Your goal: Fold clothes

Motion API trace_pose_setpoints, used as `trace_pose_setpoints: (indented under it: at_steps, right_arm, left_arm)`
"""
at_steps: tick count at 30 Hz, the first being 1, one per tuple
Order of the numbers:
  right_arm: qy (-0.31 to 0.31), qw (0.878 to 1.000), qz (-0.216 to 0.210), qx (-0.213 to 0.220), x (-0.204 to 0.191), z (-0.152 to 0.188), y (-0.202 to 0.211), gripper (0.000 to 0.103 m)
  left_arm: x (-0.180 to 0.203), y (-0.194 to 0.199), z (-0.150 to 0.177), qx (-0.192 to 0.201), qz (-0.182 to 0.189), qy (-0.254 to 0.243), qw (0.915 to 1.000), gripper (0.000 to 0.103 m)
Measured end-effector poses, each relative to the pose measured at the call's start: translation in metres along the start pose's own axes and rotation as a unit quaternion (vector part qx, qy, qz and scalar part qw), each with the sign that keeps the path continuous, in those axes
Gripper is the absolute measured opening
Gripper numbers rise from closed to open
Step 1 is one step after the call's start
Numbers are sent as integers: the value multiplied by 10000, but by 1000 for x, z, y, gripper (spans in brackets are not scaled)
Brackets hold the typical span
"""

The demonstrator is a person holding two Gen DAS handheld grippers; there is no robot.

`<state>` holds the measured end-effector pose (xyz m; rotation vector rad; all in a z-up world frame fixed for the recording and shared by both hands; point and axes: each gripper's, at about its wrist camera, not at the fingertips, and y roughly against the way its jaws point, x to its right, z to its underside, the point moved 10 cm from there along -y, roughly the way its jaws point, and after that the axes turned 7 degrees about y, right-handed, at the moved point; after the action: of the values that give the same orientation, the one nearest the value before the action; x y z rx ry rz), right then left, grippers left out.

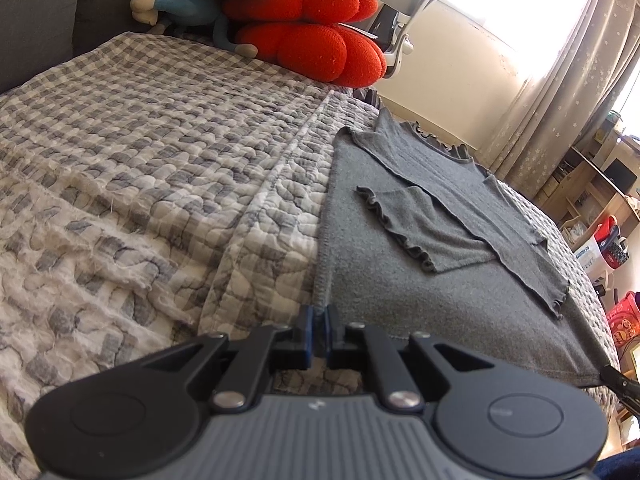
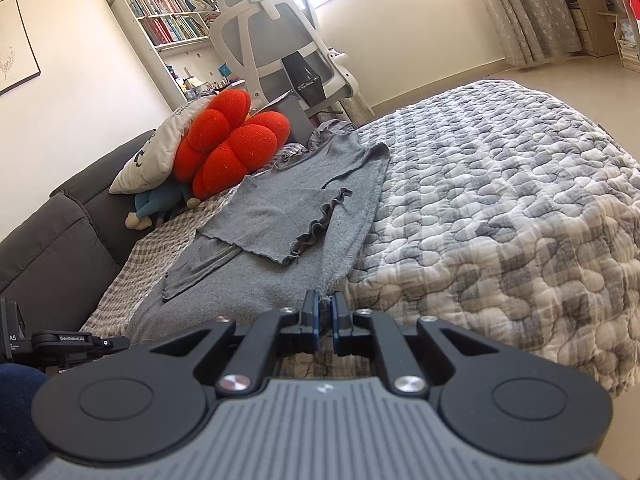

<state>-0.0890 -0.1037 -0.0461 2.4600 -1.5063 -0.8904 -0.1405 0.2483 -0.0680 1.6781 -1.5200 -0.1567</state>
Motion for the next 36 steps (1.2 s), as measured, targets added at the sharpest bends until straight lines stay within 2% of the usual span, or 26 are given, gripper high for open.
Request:
trace_pose_setpoints:
  at_steps: [4, 12, 21, 28, 32, 36]
  right_arm:
    - [51, 9997, -150, 190, -5, -15, 1, 9]
    - [284, 9987, -58, 413, -4, -41, -11, 9]
    - [395, 9977, -7, 556, 4, -64, -34, 9]
    - [354, 9985, 318, 261, 27, -60, -64, 10]
    - [209, 9991, 351, 79, 40, -51, -73, 10]
    - [206, 9991, 366, 83, 42, -50, -72, 12]
  left_arm:
    - [5, 5, -9, 17, 112, 85, 9999, 6]
    - [23, 5, -36, 225, 112, -45, 9997, 6]
    - [39, -10, -68, 349, -73, -271, 9990, 6]
    - [27, -47, -74, 104, -260, 263, 9993, 6]
    - [24, -60, -72, 33, -397, 269, 9988, 29]
    - [27, -63, -70, 20, -412, 85, 9991, 33]
